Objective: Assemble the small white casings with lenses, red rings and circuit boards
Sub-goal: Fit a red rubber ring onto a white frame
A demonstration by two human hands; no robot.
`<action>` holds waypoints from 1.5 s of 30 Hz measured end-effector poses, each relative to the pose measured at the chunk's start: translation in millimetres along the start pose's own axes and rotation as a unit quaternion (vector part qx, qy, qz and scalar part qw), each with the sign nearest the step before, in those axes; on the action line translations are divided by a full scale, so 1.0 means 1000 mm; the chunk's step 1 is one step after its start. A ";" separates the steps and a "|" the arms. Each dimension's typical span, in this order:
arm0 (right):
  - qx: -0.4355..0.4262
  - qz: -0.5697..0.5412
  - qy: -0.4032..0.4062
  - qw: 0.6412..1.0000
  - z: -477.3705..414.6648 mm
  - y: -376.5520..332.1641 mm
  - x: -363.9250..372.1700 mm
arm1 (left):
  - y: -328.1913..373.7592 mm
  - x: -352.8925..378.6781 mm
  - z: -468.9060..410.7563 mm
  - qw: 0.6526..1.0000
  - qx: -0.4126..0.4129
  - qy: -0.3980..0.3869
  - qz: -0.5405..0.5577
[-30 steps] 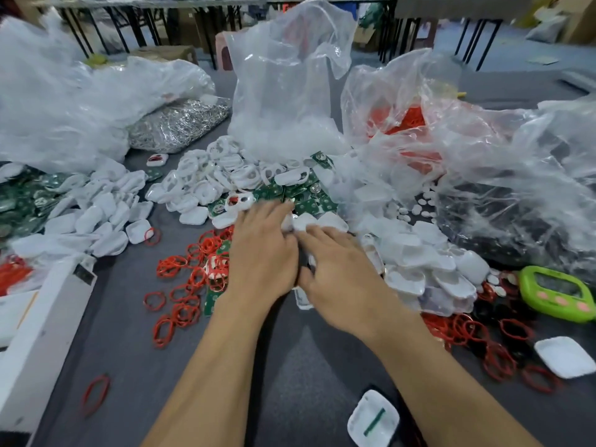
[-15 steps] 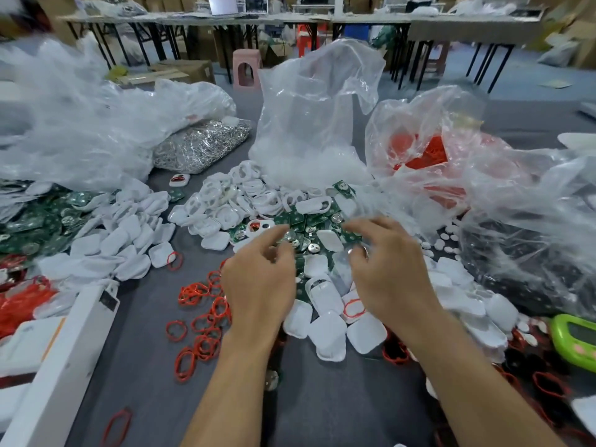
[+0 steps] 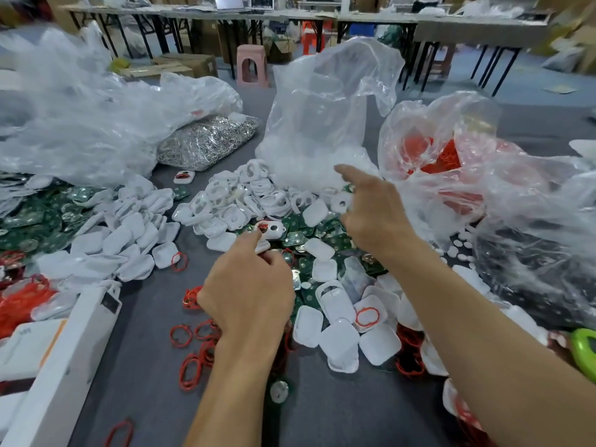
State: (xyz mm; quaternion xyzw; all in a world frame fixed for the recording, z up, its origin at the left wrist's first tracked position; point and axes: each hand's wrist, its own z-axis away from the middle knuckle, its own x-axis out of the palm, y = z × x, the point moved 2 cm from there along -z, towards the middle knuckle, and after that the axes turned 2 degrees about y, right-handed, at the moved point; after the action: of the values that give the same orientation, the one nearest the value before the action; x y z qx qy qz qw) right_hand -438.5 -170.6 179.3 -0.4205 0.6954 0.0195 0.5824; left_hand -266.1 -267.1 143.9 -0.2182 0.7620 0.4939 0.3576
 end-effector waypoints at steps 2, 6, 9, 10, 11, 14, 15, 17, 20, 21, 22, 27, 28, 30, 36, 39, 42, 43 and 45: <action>0.019 -0.026 0.031 0.999 0.022 0.009 -0.023 | 0.001 0.003 0.006 0.999 0.032 -0.018 -0.032; 0.066 -0.215 0.026 0.974 0.093 0.020 -0.048 | 0.005 0.004 0.014 0.995 0.062 -0.050 -0.058; 0.110 -0.264 0.045 0.957 0.132 0.029 -0.044 | 0.017 -0.002 0.022 0.995 0.059 -0.021 -0.072; 0.123 -0.273 0.053 0.953 0.138 0.033 -0.042 | 0.021 -0.006 0.026 0.996 0.065 0.004 -0.067; 0.129 -0.284 0.056 0.948 0.142 0.037 -0.041 | 0.025 -0.009 0.031 0.995 0.080 0.034 -0.057; 0.126 -0.317 0.071 0.937 0.147 0.046 -0.040 | 0.029 -0.009 0.043 0.982 0.170 0.076 -0.017; 0.126 -0.331 0.078 0.932 0.147 0.048 -0.040 | 0.029 -0.004 0.046 0.979 0.200 0.036 0.022; 0.124 -0.366 0.081 0.918 0.146 0.053 -0.042 | 0.030 0.008 0.052 0.960 0.232 -0.087 0.128; 0.073 -0.427 0.023 0.901 0.144 0.054 -0.045 | 0.033 0.020 0.061 0.902 0.139 -0.245 0.328; 0.042 -0.431 -0.007 0.902 0.143 0.054 -0.047 | 0.037 0.021 0.063 0.861 0.071 -0.310 0.396; 0.009 -0.420 -0.032 0.907 0.142 0.054 -0.047 | 0.040 0.023 0.064 0.810 0.010 -0.375 0.452; 0.015 -0.398 0.039 0.917 0.140 0.059 -0.047 | 0.046 0.020 0.063 0.692 -0.074 -0.517 0.498; 0.056 -0.395 0.085 0.913 0.140 0.062 -0.047 | 0.045 0.018 0.060 0.689 -0.102 -0.503 0.512; 0.108 -0.362 0.153 0.913 0.141 0.069 -0.049 | 0.041 0.012 0.053 0.674 -0.166 -0.461 0.553; 0.105 -0.232 0.166 0.953 0.145 0.070 -0.057 | 0.031 -0.005 0.037 0.689 -0.150 -0.413 0.576; 0.076 -0.154 0.127 0.977 0.146 0.064 -0.059 | 0.031 -0.007 0.039 0.731 -0.116 -0.411 0.532; 0.052 -0.109 0.073 0.990 0.149 0.054 -0.056 | 0.025 -0.008 0.039 0.735 -0.143 -0.404 0.525; 0.052 -0.108 0.043 0.992 0.150 0.049 -0.052 | 0.023 -0.009 0.038 0.734 -0.147 -0.403 0.526; 0.041 -0.082 -0.035 0.995 0.155 0.038 -0.040 | 0.017 -0.009 0.040 0.742 -0.147 -0.398 0.519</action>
State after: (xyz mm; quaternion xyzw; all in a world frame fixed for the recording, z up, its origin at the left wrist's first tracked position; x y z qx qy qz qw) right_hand -339.6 -43.5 145.2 -0.4509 0.6383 -0.0416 0.6225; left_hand -258.9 -223.4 150.6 0.3777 0.4637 0.7510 0.2798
